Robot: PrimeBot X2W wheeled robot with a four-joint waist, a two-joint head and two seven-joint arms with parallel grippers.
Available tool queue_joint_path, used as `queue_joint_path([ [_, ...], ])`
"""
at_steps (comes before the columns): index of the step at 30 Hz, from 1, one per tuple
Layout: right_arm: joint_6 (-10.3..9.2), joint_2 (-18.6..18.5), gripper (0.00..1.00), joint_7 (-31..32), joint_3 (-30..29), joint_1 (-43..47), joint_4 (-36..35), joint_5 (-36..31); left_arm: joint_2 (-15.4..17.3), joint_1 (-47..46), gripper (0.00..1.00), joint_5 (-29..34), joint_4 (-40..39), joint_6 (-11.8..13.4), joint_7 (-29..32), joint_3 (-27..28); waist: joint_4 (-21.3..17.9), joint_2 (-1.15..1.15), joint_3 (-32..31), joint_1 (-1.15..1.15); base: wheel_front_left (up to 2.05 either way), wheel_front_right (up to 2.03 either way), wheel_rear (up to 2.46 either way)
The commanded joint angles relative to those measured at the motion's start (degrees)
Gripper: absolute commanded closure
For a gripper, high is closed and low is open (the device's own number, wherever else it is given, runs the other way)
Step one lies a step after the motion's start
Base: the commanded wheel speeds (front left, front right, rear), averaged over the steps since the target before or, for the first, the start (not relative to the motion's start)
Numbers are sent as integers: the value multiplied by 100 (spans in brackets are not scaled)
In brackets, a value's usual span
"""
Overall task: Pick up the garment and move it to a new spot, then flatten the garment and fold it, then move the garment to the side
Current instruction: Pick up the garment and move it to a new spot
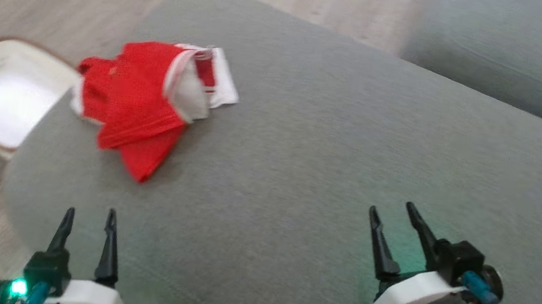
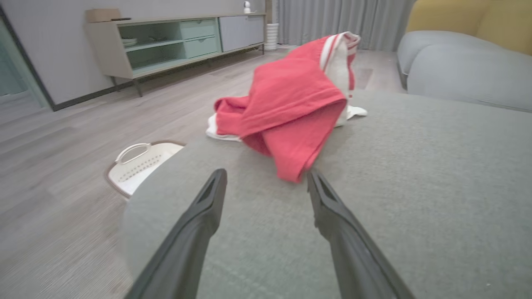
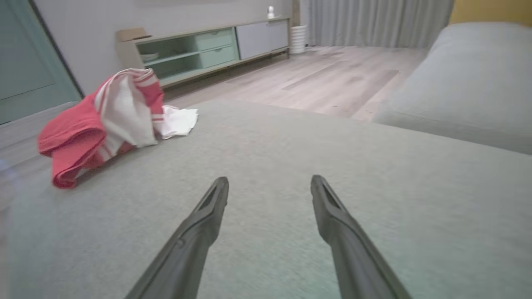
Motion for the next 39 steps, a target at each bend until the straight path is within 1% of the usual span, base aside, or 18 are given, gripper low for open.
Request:
queue_joint_path([
  [1,23,-21,0,-79,233,-245,-115,61,68,-83,0,-51,-152,-30,-70,264,498,0,43,0,0,0,0],
  [4,23,-21,0,-79,395,-285,-61,112,66,-39,0,-120,-220,-58,-70,411,598,0,75,0,0,0,0],
  [8,23,-21,0,-79,448,-333,-7,83,51,-196,0,-246,-335,-241,-70,540,614,0,182,0,0,0,0],
  [11,23,-21,0,-79,428,-368,13,32,92,-577,0,-366,-451,-397,-70,658,544,0,351,0,0,0,0],
  [14,23,-21,0,-79,378,-438,20,-92,233,-1191,0,-427,-395,-551,-70,609,432,0,587,0,0,0,0],
  [17,23,-22,0,-79,355,-515,37,-213,504,-1965,0,-464,-51,-651,-20,458,263,0,829,0,0,0,0],
  [21,23,-53,0,-79,340,-623,48,-327,857,-2908,0,-583,419,-721,255,122,3,0,1149,0,0,0,0],
  [25,23,-142,0,-79,326,-708,38,-364,1221,-3575,0,-838,881,-736,495,-394,-259,0,1446,0,0,0,0],
  [29,23,-219,0,-79,311,-796,6,-374,1538,-3927,0,-1229,1242,-737,636,-990,-487,0,1709,0,0,0,0],
  [31,23,-238,0,-79,305,-818,-2,-379,1590,-3983,0,-1321,1327,-738,670,-1098,-529,0,1764,0,0,0,0],
  [35,23,-277,0,-79,274,-887,11,-389,1746,-4148,0,-1520,1755,-738,769,-1356,-661,0,1913,0,0,0,0],
  [37,23,-283,0,-79,274,-918,26,-396,1811,-4227,0,-1528,2038,-737,819,-1388,-709,0,1966,0,0,0,0],
  [39,23,-283,0,-79,285,-945,41,-398,1837,-4311,0,-1524,2345,-658,866,-1376,-749,0,1996,0,0,0,0],
])
